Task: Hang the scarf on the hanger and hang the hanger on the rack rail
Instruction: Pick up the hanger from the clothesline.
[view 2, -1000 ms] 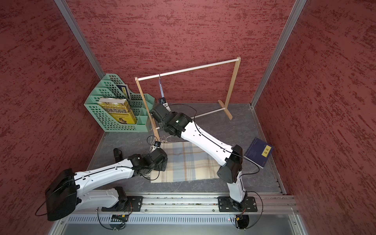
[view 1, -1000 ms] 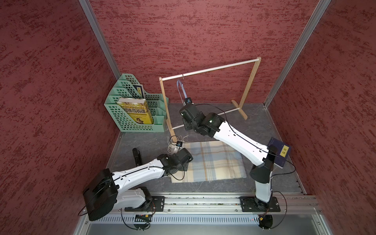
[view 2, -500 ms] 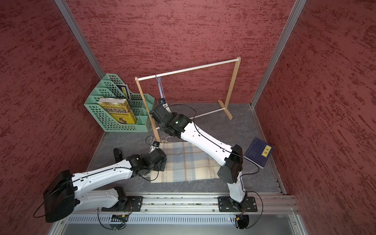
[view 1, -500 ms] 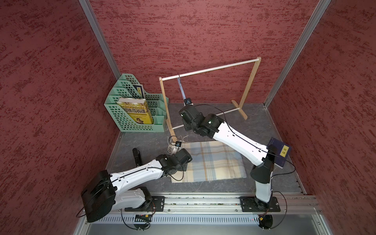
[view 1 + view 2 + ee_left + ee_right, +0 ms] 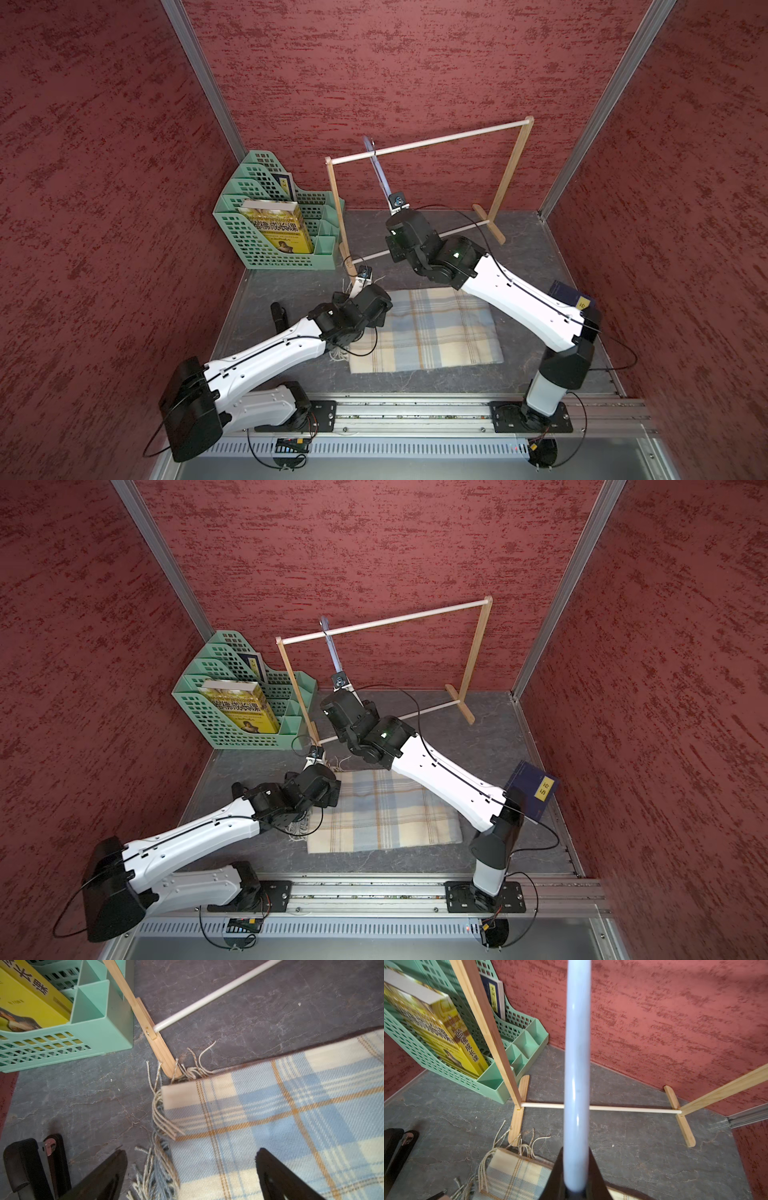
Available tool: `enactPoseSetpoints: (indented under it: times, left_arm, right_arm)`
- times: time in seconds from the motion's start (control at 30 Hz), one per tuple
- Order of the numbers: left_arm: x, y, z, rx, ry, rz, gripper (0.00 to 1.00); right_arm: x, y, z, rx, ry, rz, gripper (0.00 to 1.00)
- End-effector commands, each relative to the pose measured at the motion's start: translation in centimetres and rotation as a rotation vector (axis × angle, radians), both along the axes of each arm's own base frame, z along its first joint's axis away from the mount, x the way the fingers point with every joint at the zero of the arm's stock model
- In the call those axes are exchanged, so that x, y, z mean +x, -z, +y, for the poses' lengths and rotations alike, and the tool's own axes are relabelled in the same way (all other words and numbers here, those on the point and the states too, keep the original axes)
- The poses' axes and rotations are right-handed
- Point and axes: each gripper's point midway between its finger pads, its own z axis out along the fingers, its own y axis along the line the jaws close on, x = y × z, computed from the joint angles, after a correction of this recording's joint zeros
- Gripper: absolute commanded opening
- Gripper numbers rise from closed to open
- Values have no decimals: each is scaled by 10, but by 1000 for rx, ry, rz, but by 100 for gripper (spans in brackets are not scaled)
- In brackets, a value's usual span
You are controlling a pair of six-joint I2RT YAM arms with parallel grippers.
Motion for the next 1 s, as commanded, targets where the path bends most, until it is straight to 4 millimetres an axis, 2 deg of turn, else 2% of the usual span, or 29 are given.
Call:
enactPoseSetpoints:
  times: [0.0,0.17,0.37,0.5,0.7,0.8,0.9,0.97]
  left_arm:
    - [7,-14,1,13,14,-33,100]
    - [-2,-25,-4,15,67,13,100]
    - [-17,-47,-8,-9,120,47,100]
    - [-20,-66,-12,-38,152,44,100]
    - [-5,-88,-10,-41,138,24,100]
    - [4,-98,-25,-112,149,29,100]
    - [11,-112,-54,-224,199,35,100]
    - [17,-123,-77,-308,236,37,100]
  right_arm:
    - [3,-24,-14,38,56,-96,0]
    - [-2,13,-24,-2,72,-51,0]
    - [-10,59,-37,-36,84,-23,0]
    - [-15,86,-49,-36,109,-31,0]
    - [-26,97,-71,23,139,-105,0]
    - [-29,110,-86,-1,197,-157,0]
    - [-30,122,-99,-76,273,-241,0]
    - [-30,126,-100,-123,310,-299,0]
